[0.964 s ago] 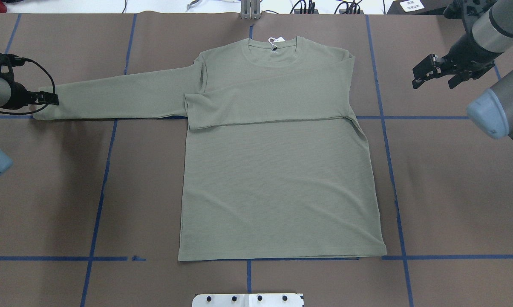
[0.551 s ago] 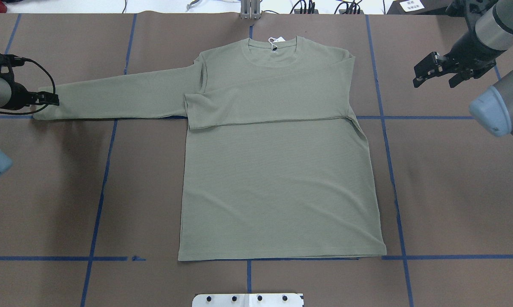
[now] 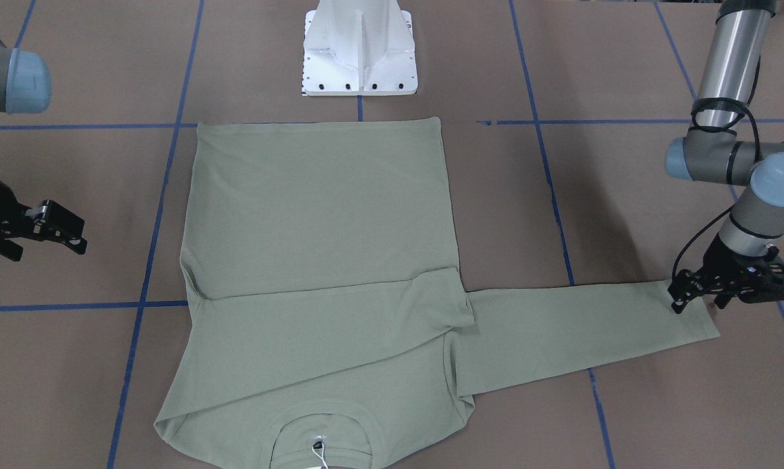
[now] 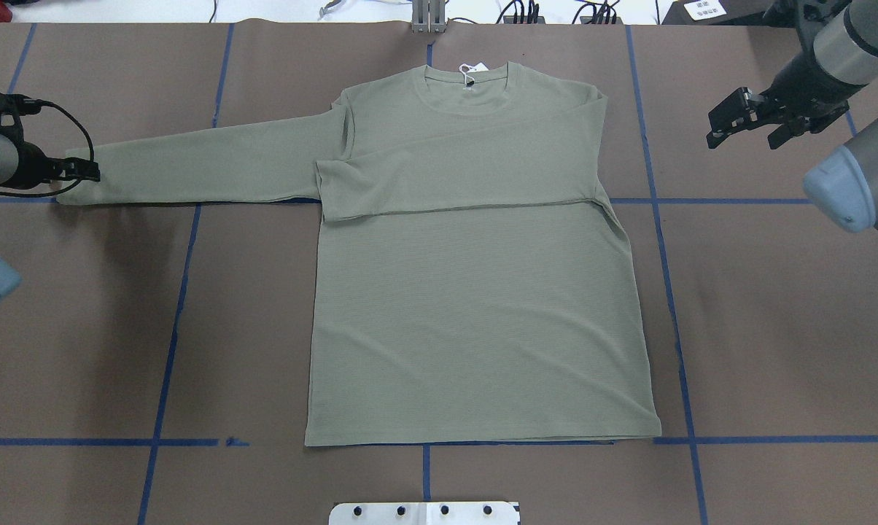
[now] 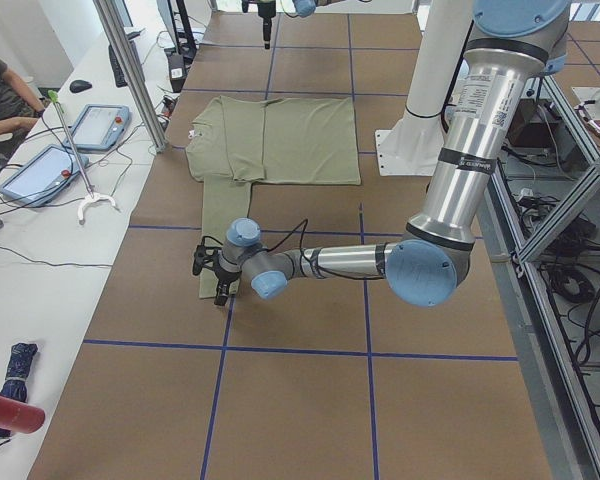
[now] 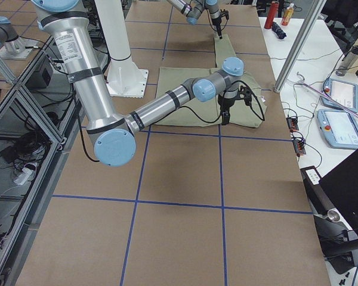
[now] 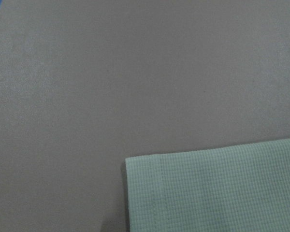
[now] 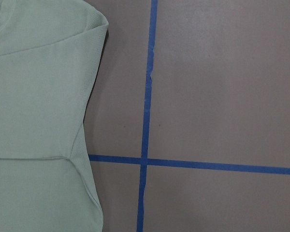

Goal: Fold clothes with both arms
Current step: 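Position the left gripper at the edge of the other sleeve cuff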

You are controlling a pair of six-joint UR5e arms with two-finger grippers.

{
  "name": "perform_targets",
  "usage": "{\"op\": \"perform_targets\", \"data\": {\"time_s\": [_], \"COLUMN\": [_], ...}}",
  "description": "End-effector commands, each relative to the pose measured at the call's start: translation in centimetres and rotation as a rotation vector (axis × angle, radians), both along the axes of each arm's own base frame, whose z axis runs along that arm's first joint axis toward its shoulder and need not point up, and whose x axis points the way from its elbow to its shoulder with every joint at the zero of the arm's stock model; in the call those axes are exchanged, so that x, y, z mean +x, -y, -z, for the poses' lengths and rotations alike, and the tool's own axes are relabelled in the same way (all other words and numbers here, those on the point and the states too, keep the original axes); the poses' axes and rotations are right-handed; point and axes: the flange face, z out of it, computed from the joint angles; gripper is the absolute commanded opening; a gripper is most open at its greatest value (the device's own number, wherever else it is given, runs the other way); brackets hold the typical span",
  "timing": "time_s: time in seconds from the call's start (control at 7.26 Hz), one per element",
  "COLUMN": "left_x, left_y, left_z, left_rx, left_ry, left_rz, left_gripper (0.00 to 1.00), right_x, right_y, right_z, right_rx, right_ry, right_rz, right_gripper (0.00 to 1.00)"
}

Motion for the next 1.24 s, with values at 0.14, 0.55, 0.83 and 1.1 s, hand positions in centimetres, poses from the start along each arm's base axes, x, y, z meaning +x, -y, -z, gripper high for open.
{"op": "perform_targets", "data": {"time_s": [0.14, 0.55, 0.83, 1.1], "left_x": [-0.1, -0.3, -0.3, -0.3], "left_y": [0.0, -0.2, -0.2, -0.1], "left_z": [0.0, -0.3, -0.2, 1.0], "left_rx": [0.001, -0.001, 0.000, 0.013], "left_ry": [0.002, 0.003, 0.003, -0.008], "left_rz": [-0.001, -0.002, -0.002, -0.002], "left_gripper": [0.90, 0.90, 0.90, 0.90], "right_x": [0.0, 0.0, 0.0, 0.0], "right_y": [0.0, 0.0, -0.1, -0.1], "right_z": [0.0, 0.2, 0.2, 0.1], "right_rx": [0.000, -0.002, -0.005, -0.006], "right_ry": [0.000, 0.002, 0.003, 0.002], "right_rz": [0.000, -0.004, -0.005, -0.005], "right_gripper": [1.00, 1.00, 1.00, 1.00]}}
